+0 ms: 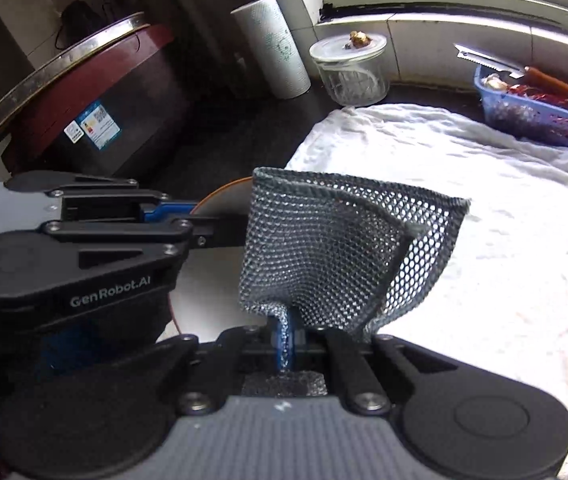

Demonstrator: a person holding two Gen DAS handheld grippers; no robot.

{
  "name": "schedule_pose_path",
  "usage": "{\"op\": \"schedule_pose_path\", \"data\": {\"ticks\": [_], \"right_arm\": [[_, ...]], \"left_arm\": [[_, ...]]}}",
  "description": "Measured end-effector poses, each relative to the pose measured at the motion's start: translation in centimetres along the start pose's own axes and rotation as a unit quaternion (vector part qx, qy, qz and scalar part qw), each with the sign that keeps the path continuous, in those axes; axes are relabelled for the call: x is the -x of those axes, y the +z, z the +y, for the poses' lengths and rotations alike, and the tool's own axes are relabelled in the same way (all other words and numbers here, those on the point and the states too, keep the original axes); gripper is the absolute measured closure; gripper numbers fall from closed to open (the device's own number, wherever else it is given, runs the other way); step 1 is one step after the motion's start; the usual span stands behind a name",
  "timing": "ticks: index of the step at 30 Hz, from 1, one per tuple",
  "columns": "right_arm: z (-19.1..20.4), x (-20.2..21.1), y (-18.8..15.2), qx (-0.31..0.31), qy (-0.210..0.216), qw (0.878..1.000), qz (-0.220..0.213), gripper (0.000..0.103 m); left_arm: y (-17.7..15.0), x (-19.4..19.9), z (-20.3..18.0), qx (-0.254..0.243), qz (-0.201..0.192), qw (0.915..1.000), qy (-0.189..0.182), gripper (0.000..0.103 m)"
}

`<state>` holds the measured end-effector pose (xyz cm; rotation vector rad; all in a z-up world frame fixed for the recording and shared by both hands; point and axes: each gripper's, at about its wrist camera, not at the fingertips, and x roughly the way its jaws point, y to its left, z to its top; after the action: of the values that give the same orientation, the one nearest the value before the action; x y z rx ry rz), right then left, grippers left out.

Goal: Clean bowl
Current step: 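Rotate the bowl with the left gripper while the right wipes its outer wall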

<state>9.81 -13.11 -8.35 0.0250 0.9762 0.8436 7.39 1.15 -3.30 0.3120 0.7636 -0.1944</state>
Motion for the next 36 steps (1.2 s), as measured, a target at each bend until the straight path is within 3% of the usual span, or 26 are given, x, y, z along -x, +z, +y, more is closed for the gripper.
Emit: {"op": "schedule_pose_path", "data": {"ticks": [6,11,14,21,24,27,29,33,36], "right_arm": [[-2.0,1.2,-0.1,-0.019,-0.012,1.0,-0.013,0.1],[-3.1,2.1,0.0,-0.036,-0.012,0.999,-0.021,0.1],[-3.8,2.8,0.0,-0.048,-0.005,0.998,-0.026,0.1],[-4.7,3.7,2.0,-0.051,0.022,0.998,-0.032,0.1],[-3.9,2.8,2.7,-0.034,0.045,0.998,-0.015,0.1],[-3.2,2.3,3.0,-0.021,0.055,0.998,-0.005,0.1],[-3.1,2.1,3.0,-0.02,0.059,0.998,-0.002,0.1],[-3.3,1.8,2.5,-0.024,0.051,0.998,0.003,0.1],[-3.4,2.1,1.9,-0.04,0.054,0.998,-0.008,0.1]], "left_arm": [[-0.8,-1.4,-0.7,-0.071,0.001,0.9972,-0.021,0.095],[-1.9,-1.0,-1.6,-0.137,-0.024,0.9893,-0.046,0.095],[-2.5,-0.5,-2.1,-0.198,-0.05,0.9767,-0.064,0.095],[-4.0,0.6,-3.6,-0.34,-0.103,0.9304,-0.089,0.095],[-4.4,0.7,-4.7,-0.368,-0.108,0.9215,-0.064,0.095],[-5.4,0.6,-6.2,-0.414,-0.11,0.9035,-0.016,0.095],[-5.5,0.5,-6.6,-0.4,-0.099,0.9112,0.003,0.095],[-4.8,-0.2,-6.0,-0.284,-0.063,0.9563,0.032,0.094],[-5.1,-0.1,-5.7,-0.201,-0.051,0.9768,0.054,0.094]]}}
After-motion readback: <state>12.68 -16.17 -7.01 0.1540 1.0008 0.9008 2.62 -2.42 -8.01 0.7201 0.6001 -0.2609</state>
